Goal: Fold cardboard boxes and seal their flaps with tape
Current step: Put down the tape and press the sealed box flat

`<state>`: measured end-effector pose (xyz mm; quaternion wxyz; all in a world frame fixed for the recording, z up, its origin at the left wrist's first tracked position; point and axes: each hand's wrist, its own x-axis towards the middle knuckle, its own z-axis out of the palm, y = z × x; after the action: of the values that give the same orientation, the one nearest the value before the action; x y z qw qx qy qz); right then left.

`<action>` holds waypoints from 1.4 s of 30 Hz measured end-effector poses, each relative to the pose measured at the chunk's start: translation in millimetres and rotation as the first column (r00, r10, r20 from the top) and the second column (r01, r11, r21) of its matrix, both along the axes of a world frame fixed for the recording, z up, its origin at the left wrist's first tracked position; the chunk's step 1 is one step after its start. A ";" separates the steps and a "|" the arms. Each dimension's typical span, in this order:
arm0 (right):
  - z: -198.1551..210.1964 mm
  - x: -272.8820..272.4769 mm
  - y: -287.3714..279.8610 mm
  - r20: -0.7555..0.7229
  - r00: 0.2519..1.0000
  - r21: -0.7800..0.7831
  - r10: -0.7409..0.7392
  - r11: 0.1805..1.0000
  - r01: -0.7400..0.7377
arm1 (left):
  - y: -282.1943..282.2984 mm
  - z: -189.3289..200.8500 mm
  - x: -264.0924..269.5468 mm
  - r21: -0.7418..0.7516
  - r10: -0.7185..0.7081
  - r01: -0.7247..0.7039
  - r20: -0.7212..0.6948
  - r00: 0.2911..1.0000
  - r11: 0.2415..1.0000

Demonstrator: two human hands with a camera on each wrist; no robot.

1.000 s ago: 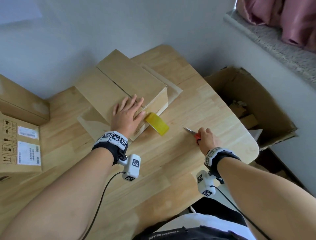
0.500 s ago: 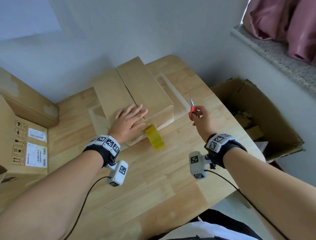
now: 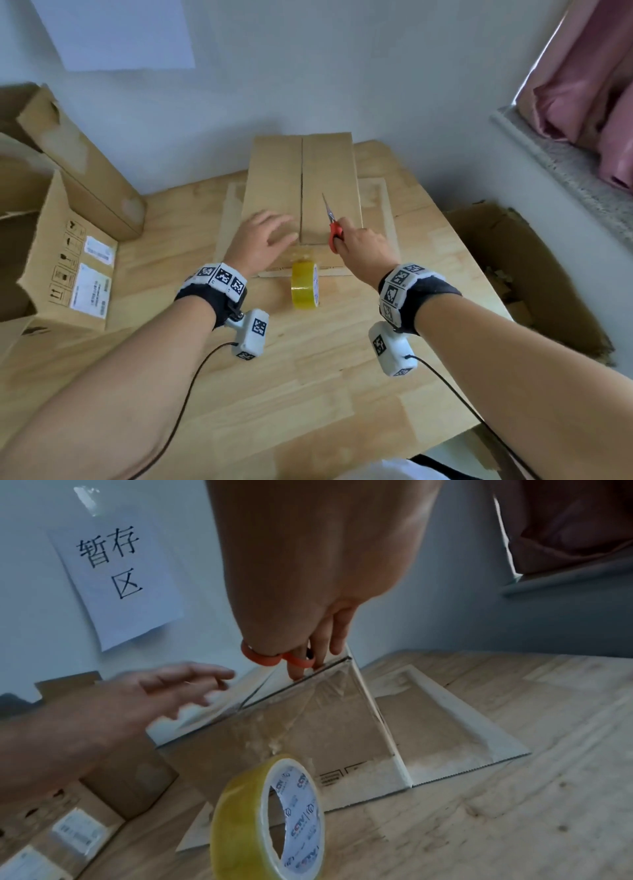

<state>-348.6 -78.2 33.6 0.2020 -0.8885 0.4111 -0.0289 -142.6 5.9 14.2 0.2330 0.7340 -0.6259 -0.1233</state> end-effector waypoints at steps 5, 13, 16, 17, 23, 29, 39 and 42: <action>5.1 4.9 7.9 -0.091 0.996 -0.051 -0.023 0.999 0.018 | 35.5 -6.5 -18.2 0.391 0.385 -0.221 -0.413 0.825 0.893; 15.2 5.5 7.1 -0.199 0.979 -0.029 0.051 0.998 -0.058 | 28.5 -35.5 -56.7 0.492 0.544 -0.238 -0.792 0.277 0.838; 16.8 5.6 5.2 -0.246 0.967 -0.041 0.074 0.995 -0.086 | 22.1 -39.3 -64.8 0.481 0.535 -0.274 -0.826 0.176 0.833; 17.5 5.9 4.5 -0.253 0.965 -0.034 0.073 0.996 -0.084 | 22.3 -40.7 -65.3 0.479 0.537 -0.285 -0.825 0.177 0.830; 19.1 10.7 5.8 -0.288 0.955 -0.037 0.067 0.996 -0.081 | 24.3 -43.1 -56.5 0.464 0.501 -0.200 -0.840 0.210 0.863; 21.7 9.2 6.6 -0.295 0.953 -0.048 0.072 0.995 -0.091 | 27.2 -49.6 -53.9 0.435 0.477 -0.208 -0.847 0.236 0.876; 20.1 9.4 6.3 -0.285 0.955 -0.051 0.077 0.994 -0.096 | 21.2 -69.4 -53.1 0.412 0.459 -0.215 -0.707 0.538 0.885; 19.4 9.3 6.0 -0.274 0.959 -0.038 0.071 0.996 -0.084 | 24.1 -70.9 -56.1 0.450 0.473 -0.148 -0.820 0.322 0.881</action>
<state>-339.4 -72.2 52.9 0.1226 -0.9041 0.3991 0.0912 -198.7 30.0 -56.7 0.4449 0.6753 -0.2117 -0.5488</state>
